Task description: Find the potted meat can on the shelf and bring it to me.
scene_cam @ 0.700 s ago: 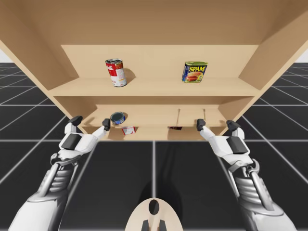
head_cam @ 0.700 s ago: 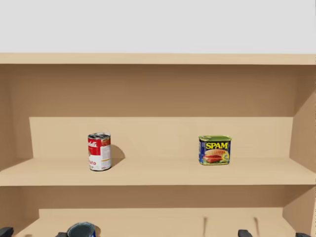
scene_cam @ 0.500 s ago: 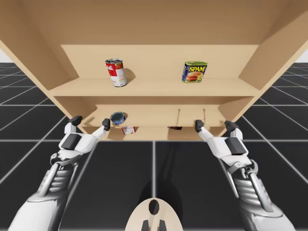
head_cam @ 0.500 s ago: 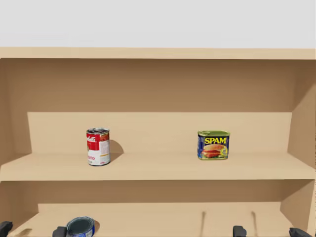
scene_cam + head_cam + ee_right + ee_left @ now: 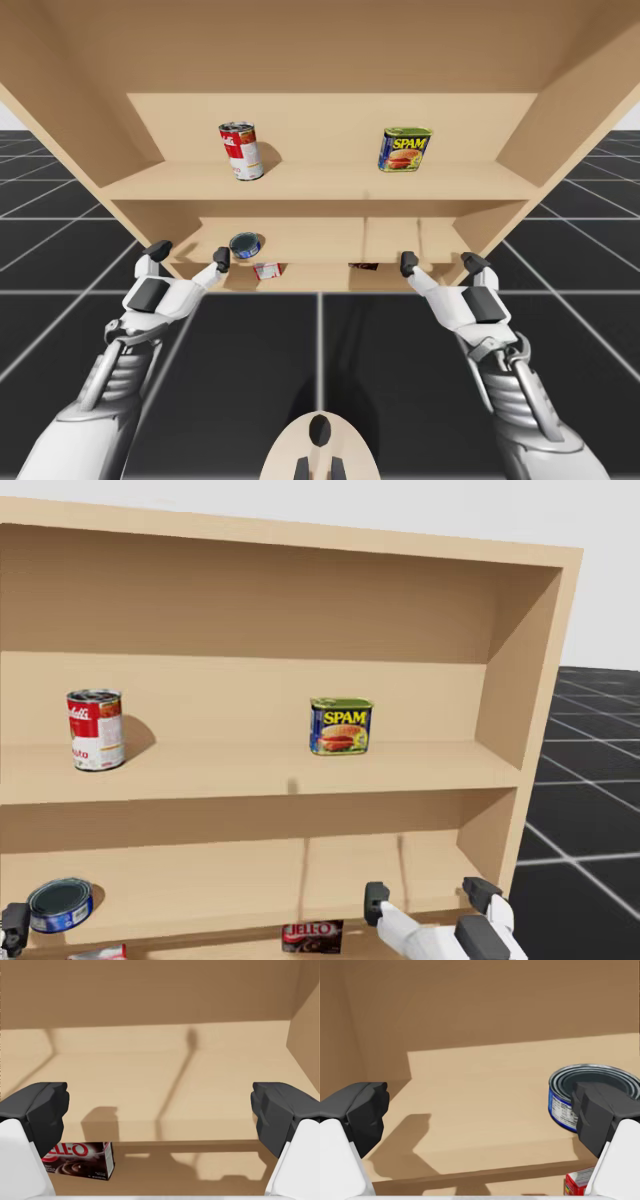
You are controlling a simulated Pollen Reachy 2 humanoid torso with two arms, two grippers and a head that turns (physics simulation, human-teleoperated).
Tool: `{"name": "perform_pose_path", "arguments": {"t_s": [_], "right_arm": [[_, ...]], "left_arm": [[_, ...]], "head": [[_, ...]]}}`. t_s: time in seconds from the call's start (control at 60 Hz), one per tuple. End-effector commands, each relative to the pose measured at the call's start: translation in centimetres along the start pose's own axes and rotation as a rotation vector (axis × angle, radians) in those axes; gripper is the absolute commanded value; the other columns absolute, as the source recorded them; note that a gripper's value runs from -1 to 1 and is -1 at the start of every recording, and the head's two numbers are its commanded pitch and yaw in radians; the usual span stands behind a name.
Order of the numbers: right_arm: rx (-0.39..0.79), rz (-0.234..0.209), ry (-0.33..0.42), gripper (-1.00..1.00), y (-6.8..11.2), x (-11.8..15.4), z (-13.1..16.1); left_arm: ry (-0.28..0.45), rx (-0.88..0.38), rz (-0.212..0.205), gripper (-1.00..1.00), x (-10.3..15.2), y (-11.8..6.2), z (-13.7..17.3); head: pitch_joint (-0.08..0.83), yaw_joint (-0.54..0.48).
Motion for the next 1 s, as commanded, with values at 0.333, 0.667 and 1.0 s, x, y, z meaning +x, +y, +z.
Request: {"name": "perform_pose_path", "arguments": {"t_s": [0.333,0.667,1.0], "right_arm": [[0.061,0.056,-0.037,-1.0,1.5,6.4,2.4],[0.099,0.152,-0.096,-1.0,4.3,12.6,1.9],[0.146,0.116,-0.044,-1.0,6.3,14.5,-1.8]], "left_arm": [[0.003,-0.001,0.0,-1.0,0.1,-0.1,0.1],[0.005,-0.002,0.004,-1.0,0.2,-0.1,0.1],[0.005,-0.004,0.006,-1.0,0.3,0.0,0.1]], "head": [[0.137,-0.23],[0.135,-0.23],[0.134,-0.23]]}}
